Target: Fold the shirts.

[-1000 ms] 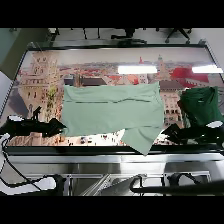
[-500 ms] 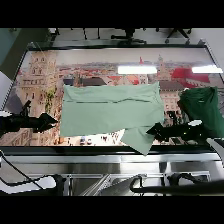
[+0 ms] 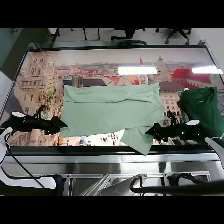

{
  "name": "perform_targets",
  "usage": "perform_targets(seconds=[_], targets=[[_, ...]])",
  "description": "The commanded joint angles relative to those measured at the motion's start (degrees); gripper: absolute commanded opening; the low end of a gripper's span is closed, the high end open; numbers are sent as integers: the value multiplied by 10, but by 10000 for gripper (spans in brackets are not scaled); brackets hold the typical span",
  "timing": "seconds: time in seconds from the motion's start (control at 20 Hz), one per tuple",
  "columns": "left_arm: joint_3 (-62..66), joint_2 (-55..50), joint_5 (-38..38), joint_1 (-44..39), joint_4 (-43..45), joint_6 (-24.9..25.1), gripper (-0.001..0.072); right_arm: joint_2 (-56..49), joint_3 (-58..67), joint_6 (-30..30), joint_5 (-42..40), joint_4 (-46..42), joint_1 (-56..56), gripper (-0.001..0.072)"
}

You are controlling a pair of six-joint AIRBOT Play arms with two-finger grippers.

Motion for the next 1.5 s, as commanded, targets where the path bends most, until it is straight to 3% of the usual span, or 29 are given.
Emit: perform_targets(seconds=[0.0,0.05,0.1,0.15,0.2,0.3,0.4,0.5,0.65,0.75,1.0,1.2,1.45], targets=[[20,-19,10,-43,8,1,85,10,6,0,8,-1,-14,336],[31,-19,2,-49,8,1,17,15,7,0,13,-1,-23,308],[43,-19,-11,-53,9,1,17,19,7,0,20,-6,-33,199],[55,-19,-29,-53,12,-1,16,24,7,0,25,-17,-41,191],[64,-15,-42,-52,17,-8,16,29,7,0,30,-28,-49,93],[74,2,-50,-52,59,-35,15,44,7,0,41,-41,-58,20],[74,31,-60,-52,133,-67,15,72,7,20,49,-82,-57,19],[58,68,-81,-39,183,-85,15,116,7,84,66,-176,-57,19],[10,115,-125,2,182,-85,15,195,7,158,116,-288,-57,18],[-12,139,-132,28,171,-92,15,240,7,156,124,-276,-57,18],[60,157,-134,15,111,-97,15,243,101,52,33,-161,-56,19],[177,96,-108,-40,82,-116,16,85,221,-64,-5,-39,-40,19],[311,-36,-75,-89,82,-135,16,-125,365,-112,-48,-27,-3,20]])
